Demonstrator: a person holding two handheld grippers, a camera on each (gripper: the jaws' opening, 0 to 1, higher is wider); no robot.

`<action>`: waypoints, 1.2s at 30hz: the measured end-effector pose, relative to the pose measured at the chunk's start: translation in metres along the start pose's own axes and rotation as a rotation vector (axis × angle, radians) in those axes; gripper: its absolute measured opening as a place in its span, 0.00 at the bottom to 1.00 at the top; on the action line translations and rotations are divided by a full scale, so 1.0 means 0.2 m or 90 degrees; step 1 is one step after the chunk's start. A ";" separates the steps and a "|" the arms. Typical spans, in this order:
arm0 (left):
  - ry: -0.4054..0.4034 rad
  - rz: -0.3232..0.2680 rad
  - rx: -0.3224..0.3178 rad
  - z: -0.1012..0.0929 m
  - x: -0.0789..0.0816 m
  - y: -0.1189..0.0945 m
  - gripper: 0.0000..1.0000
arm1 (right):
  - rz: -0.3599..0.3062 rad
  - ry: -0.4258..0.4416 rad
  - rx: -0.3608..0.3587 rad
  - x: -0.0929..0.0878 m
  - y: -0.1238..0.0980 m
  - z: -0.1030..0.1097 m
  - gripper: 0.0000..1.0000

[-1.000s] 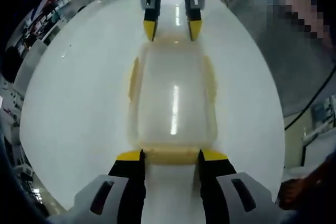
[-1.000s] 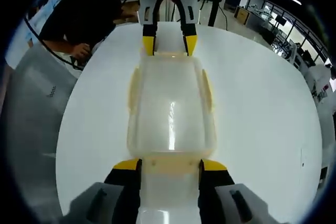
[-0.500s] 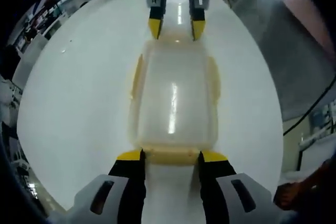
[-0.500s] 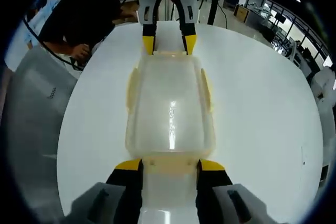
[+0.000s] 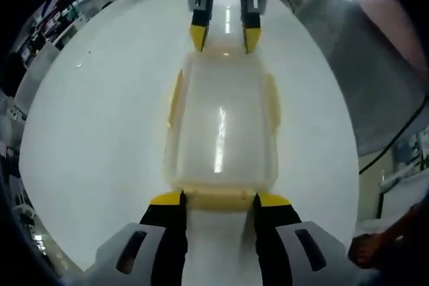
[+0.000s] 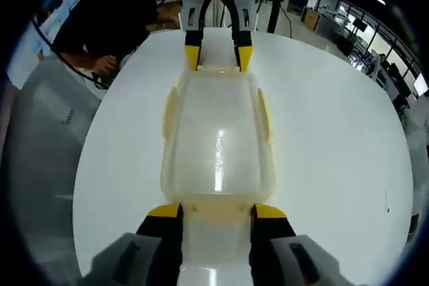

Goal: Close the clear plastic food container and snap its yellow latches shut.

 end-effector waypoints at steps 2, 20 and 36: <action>0.002 0.001 -0.002 -0.01 0.01 0.00 0.37 | 0.004 -0.003 0.001 -0.01 -0.01 0.01 0.36; 0.005 0.007 0.007 -0.08 0.04 -0.13 0.36 | -0.039 -0.001 -0.001 0.05 -0.13 0.05 0.36; 0.013 0.001 0.011 -0.14 0.16 -0.24 0.36 | -0.060 -0.003 -0.008 0.04 -0.28 0.08 0.36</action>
Point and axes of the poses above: the point that each gripper's makers call its tool centre point, and the gripper's own axes: y roughly forward along the fingers, z roughly to its left, x roughly out of its top, the point moved 8 cm from there along -y, roughly backward along the fingers, and after that the axes turned 5 degrees about -x, right-handed, at the moved point
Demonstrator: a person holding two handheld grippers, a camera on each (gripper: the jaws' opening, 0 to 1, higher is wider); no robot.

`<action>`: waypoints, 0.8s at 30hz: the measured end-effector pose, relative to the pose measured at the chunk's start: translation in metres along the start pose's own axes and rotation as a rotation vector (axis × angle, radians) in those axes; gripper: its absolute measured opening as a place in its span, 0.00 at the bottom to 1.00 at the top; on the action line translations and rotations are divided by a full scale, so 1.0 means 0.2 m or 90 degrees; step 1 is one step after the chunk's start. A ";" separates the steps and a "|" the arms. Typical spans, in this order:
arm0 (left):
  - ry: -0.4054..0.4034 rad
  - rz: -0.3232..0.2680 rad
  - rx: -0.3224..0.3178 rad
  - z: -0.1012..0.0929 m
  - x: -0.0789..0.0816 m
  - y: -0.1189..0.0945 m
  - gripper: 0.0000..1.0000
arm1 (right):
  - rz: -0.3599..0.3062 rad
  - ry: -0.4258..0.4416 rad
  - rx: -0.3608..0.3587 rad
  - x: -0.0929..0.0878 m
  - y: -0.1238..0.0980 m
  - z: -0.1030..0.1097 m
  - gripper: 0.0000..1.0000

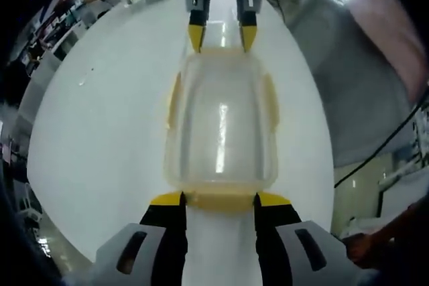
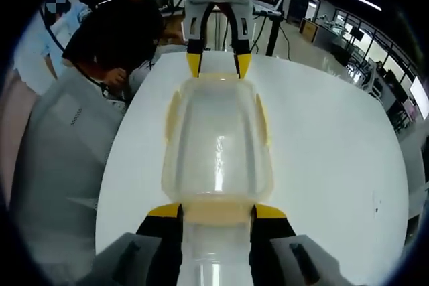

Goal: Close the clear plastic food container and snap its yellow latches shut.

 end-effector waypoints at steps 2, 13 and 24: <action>0.001 0.001 0.001 -0.01 0.01 -0.01 0.36 | -0.003 0.000 0.000 0.00 -0.01 0.00 0.36; -0.010 0.001 0.000 -0.01 0.03 -0.03 0.37 | -0.005 -0.017 -0.001 0.00 -0.07 -0.01 0.36; -0.017 -0.007 -0.004 -0.01 0.10 -0.03 0.36 | -0.001 -0.019 0.005 -0.04 -0.13 -0.01 0.36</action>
Point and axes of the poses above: the point that each gripper's makers call its tool centre point, and the gripper's own axes: y roughly forward along the fingers, z roughly to its left, x roughly out of its top, the point moved 8 cm from there along -y, roughly backward along the fingers, and after that the axes turned 5 degrees about -x, right-handed, at the moved point
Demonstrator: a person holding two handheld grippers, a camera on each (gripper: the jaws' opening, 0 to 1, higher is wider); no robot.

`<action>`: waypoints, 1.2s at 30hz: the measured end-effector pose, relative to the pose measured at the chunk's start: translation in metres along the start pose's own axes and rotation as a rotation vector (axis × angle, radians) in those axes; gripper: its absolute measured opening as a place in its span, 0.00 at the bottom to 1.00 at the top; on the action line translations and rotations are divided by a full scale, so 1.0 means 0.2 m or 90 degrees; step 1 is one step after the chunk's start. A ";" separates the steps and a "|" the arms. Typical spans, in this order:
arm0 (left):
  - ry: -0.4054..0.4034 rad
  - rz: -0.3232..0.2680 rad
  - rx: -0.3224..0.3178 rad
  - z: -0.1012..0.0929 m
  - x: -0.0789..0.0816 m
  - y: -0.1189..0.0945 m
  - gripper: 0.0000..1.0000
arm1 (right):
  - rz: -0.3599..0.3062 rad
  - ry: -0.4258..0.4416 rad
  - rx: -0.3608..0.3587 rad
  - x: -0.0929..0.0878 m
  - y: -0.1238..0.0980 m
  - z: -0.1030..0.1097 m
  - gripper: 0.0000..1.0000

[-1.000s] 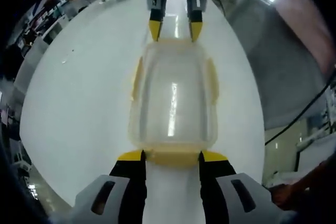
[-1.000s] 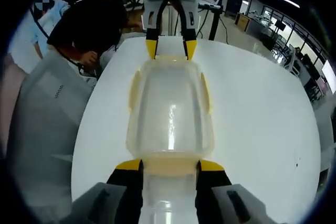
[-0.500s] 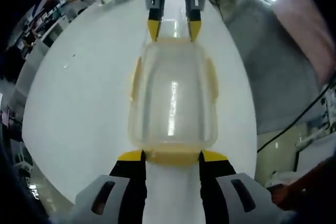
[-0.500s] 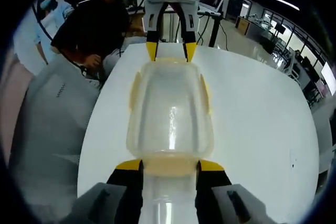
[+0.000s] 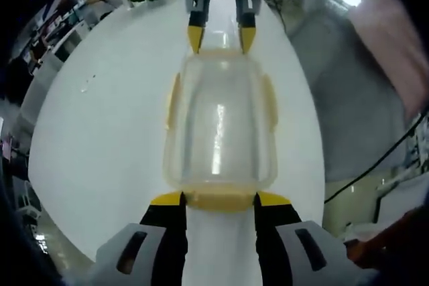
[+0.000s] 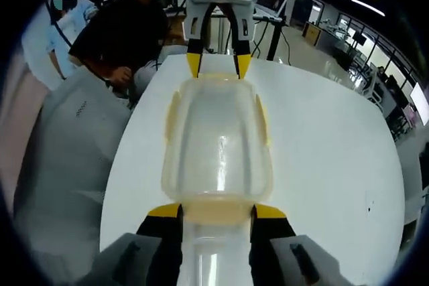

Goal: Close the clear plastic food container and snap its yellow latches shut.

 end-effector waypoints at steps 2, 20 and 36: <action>0.000 0.003 0.000 0.00 0.02 0.00 0.36 | -0.001 0.001 0.001 -0.01 -0.01 0.00 0.36; -0.001 0.007 -0.003 0.01 0.19 0.03 0.36 | 0.003 0.000 0.012 -0.13 -0.11 -0.04 0.36; 0.017 0.009 0.000 0.06 0.39 0.10 0.36 | 0.024 0.004 0.003 -0.30 -0.22 -0.08 0.36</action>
Point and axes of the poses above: the point that each gripper's makers call its tool centre point, and the gripper's own axes: y roughly forward along the fingers, z roughly to its left, x roughly out of its top, the point moved 8 cm from there along -y, roughly backward along the fingers, and after that the axes turned 5 degrees about -x, right-handed, at the moved point
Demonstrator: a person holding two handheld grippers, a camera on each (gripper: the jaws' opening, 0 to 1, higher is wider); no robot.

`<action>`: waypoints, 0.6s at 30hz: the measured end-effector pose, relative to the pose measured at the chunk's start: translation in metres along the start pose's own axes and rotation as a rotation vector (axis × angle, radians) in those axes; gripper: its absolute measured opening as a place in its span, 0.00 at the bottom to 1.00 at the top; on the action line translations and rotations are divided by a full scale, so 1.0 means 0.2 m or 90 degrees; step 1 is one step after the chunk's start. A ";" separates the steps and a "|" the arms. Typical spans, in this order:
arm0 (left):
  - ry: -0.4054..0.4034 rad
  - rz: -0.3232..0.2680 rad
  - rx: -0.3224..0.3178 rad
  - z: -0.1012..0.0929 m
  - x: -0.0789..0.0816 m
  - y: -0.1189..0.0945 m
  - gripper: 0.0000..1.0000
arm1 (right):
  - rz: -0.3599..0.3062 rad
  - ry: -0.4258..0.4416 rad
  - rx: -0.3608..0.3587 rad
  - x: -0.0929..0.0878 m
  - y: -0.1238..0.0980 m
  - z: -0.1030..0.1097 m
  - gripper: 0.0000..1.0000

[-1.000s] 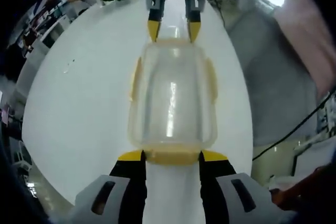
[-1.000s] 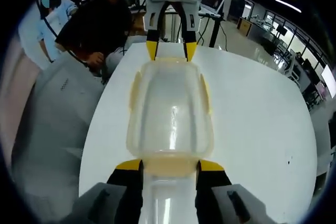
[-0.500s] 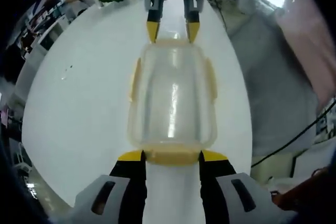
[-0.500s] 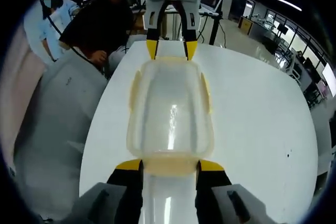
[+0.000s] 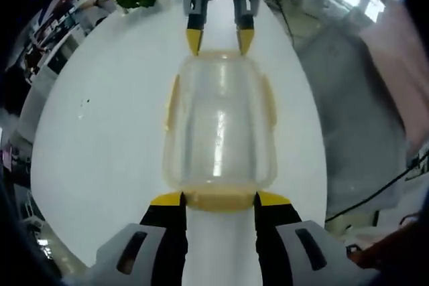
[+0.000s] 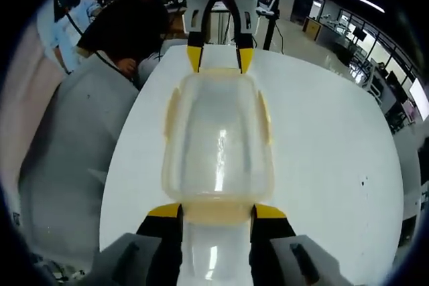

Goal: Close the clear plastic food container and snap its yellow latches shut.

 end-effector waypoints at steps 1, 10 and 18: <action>0.000 -0.001 0.000 0.00 0.01 0.01 0.36 | 0.002 0.002 0.001 -0.01 -0.01 0.00 0.36; 0.004 -0.009 -0.005 0.03 0.11 0.05 0.36 | 0.014 0.006 0.001 -0.10 -0.05 -0.02 0.36; 0.010 -0.021 -0.008 0.05 0.19 0.08 0.36 | 0.023 0.008 -0.001 -0.19 -0.10 -0.02 0.36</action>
Point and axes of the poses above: the point that each gripper's makers call its tool centre point, and the gripper's own axes: y roughly forward along the fingers, z roughly to its left, x roughly out of its top, the point moved 8 cm from there along -y, roughly backward along the fingers, and after that the axes turned 5 degrees about -x, right-handed, at the moved point
